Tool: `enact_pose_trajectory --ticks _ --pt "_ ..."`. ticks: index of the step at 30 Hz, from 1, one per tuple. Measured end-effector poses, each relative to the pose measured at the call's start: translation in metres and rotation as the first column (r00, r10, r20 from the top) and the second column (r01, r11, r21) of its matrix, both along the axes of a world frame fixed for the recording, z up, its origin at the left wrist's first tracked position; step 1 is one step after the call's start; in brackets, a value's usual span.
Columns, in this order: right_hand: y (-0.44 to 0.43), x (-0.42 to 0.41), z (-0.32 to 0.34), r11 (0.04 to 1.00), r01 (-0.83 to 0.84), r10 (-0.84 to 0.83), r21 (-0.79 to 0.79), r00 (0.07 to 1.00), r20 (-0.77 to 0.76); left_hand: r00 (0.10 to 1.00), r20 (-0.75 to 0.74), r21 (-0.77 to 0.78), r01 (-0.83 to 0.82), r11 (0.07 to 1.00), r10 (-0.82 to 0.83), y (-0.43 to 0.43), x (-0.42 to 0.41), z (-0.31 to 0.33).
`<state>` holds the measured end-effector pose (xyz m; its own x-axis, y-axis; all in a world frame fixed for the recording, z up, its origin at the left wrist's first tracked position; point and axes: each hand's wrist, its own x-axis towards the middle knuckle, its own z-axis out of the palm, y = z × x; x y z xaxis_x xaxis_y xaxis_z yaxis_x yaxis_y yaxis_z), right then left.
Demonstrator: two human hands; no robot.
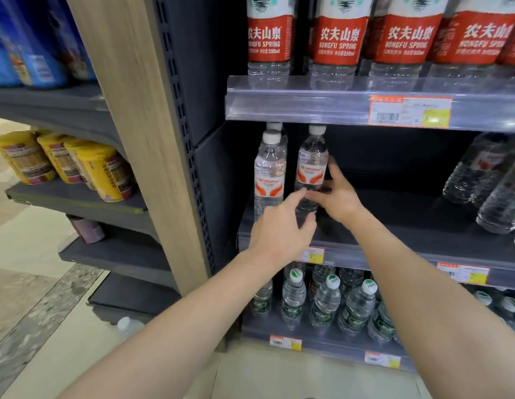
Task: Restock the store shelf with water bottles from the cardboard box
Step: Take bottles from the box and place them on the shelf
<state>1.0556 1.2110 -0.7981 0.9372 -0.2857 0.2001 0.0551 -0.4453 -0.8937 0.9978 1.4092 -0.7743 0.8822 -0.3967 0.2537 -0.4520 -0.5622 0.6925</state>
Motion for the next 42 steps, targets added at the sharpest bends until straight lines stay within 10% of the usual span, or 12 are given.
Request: enact_pose_trajectory --ticks 42 --pt "-0.008 0.04 0.006 1.0 -0.014 0.014 0.001 0.993 -0.12 0.996 -0.01 0.043 0.084 0.995 -0.084 0.015 0.018 -0.003"
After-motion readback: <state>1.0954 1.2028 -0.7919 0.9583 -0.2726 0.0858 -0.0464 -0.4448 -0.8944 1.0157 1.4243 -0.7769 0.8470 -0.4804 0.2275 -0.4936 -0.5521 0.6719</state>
